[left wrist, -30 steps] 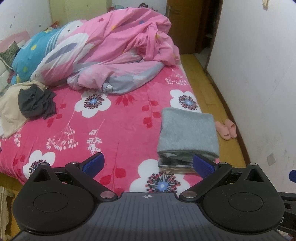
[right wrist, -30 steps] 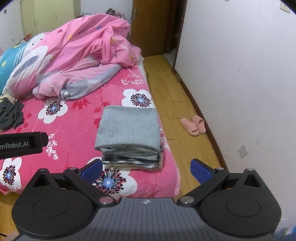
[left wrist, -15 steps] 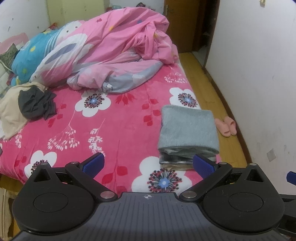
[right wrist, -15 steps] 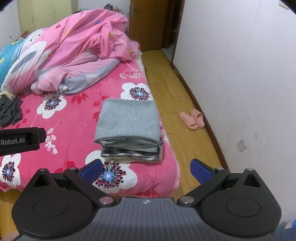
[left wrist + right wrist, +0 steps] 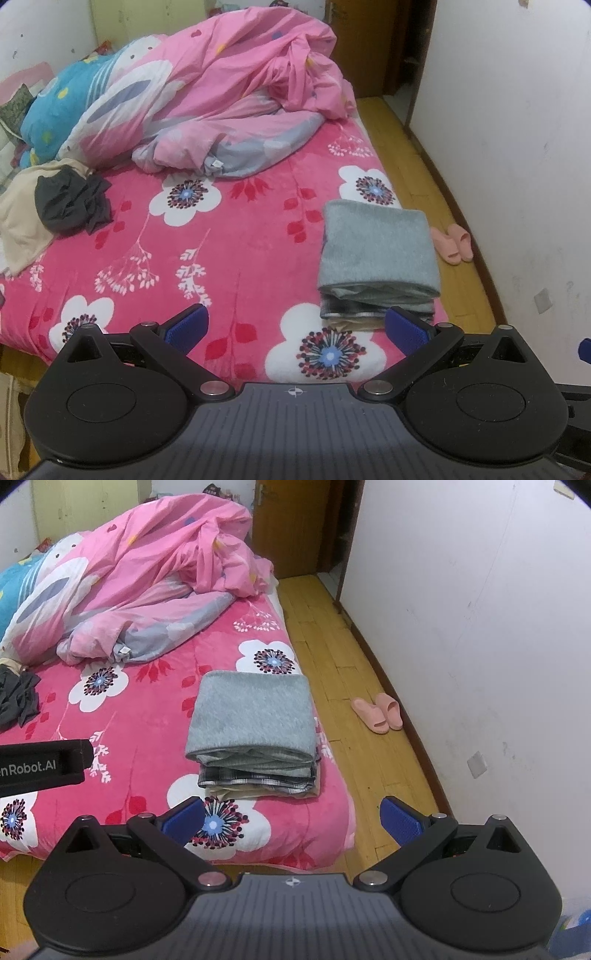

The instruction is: Fold clothes

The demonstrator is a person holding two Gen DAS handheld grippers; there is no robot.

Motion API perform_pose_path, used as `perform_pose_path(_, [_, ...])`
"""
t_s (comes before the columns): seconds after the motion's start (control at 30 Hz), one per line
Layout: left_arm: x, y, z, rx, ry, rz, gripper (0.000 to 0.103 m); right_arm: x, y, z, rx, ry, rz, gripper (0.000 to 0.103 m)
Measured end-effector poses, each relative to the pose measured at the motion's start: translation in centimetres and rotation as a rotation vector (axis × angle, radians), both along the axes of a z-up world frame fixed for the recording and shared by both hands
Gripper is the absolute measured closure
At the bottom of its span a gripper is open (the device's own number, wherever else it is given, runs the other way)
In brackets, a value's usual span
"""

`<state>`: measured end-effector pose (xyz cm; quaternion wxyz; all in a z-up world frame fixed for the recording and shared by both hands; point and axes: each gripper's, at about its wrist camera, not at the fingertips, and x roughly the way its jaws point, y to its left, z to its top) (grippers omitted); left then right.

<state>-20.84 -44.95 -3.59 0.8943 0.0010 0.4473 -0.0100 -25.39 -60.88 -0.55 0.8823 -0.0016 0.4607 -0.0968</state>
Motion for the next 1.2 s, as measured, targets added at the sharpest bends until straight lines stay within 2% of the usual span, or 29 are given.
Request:
perform_pose_path(0.73, [1.0,-0.7,-0.9,0.035,0.041,-0.012,0.0,0.8,-1.1,-0.9,0.024,0.048,-0.029,0.0])
perform_pose_path(1.2, [0.8,-5.9,-2.1,0.004,0.074,-0.141,0.0,-1.4,-5.7,-1.3,-0.018,0.087,-0.154,0.0])
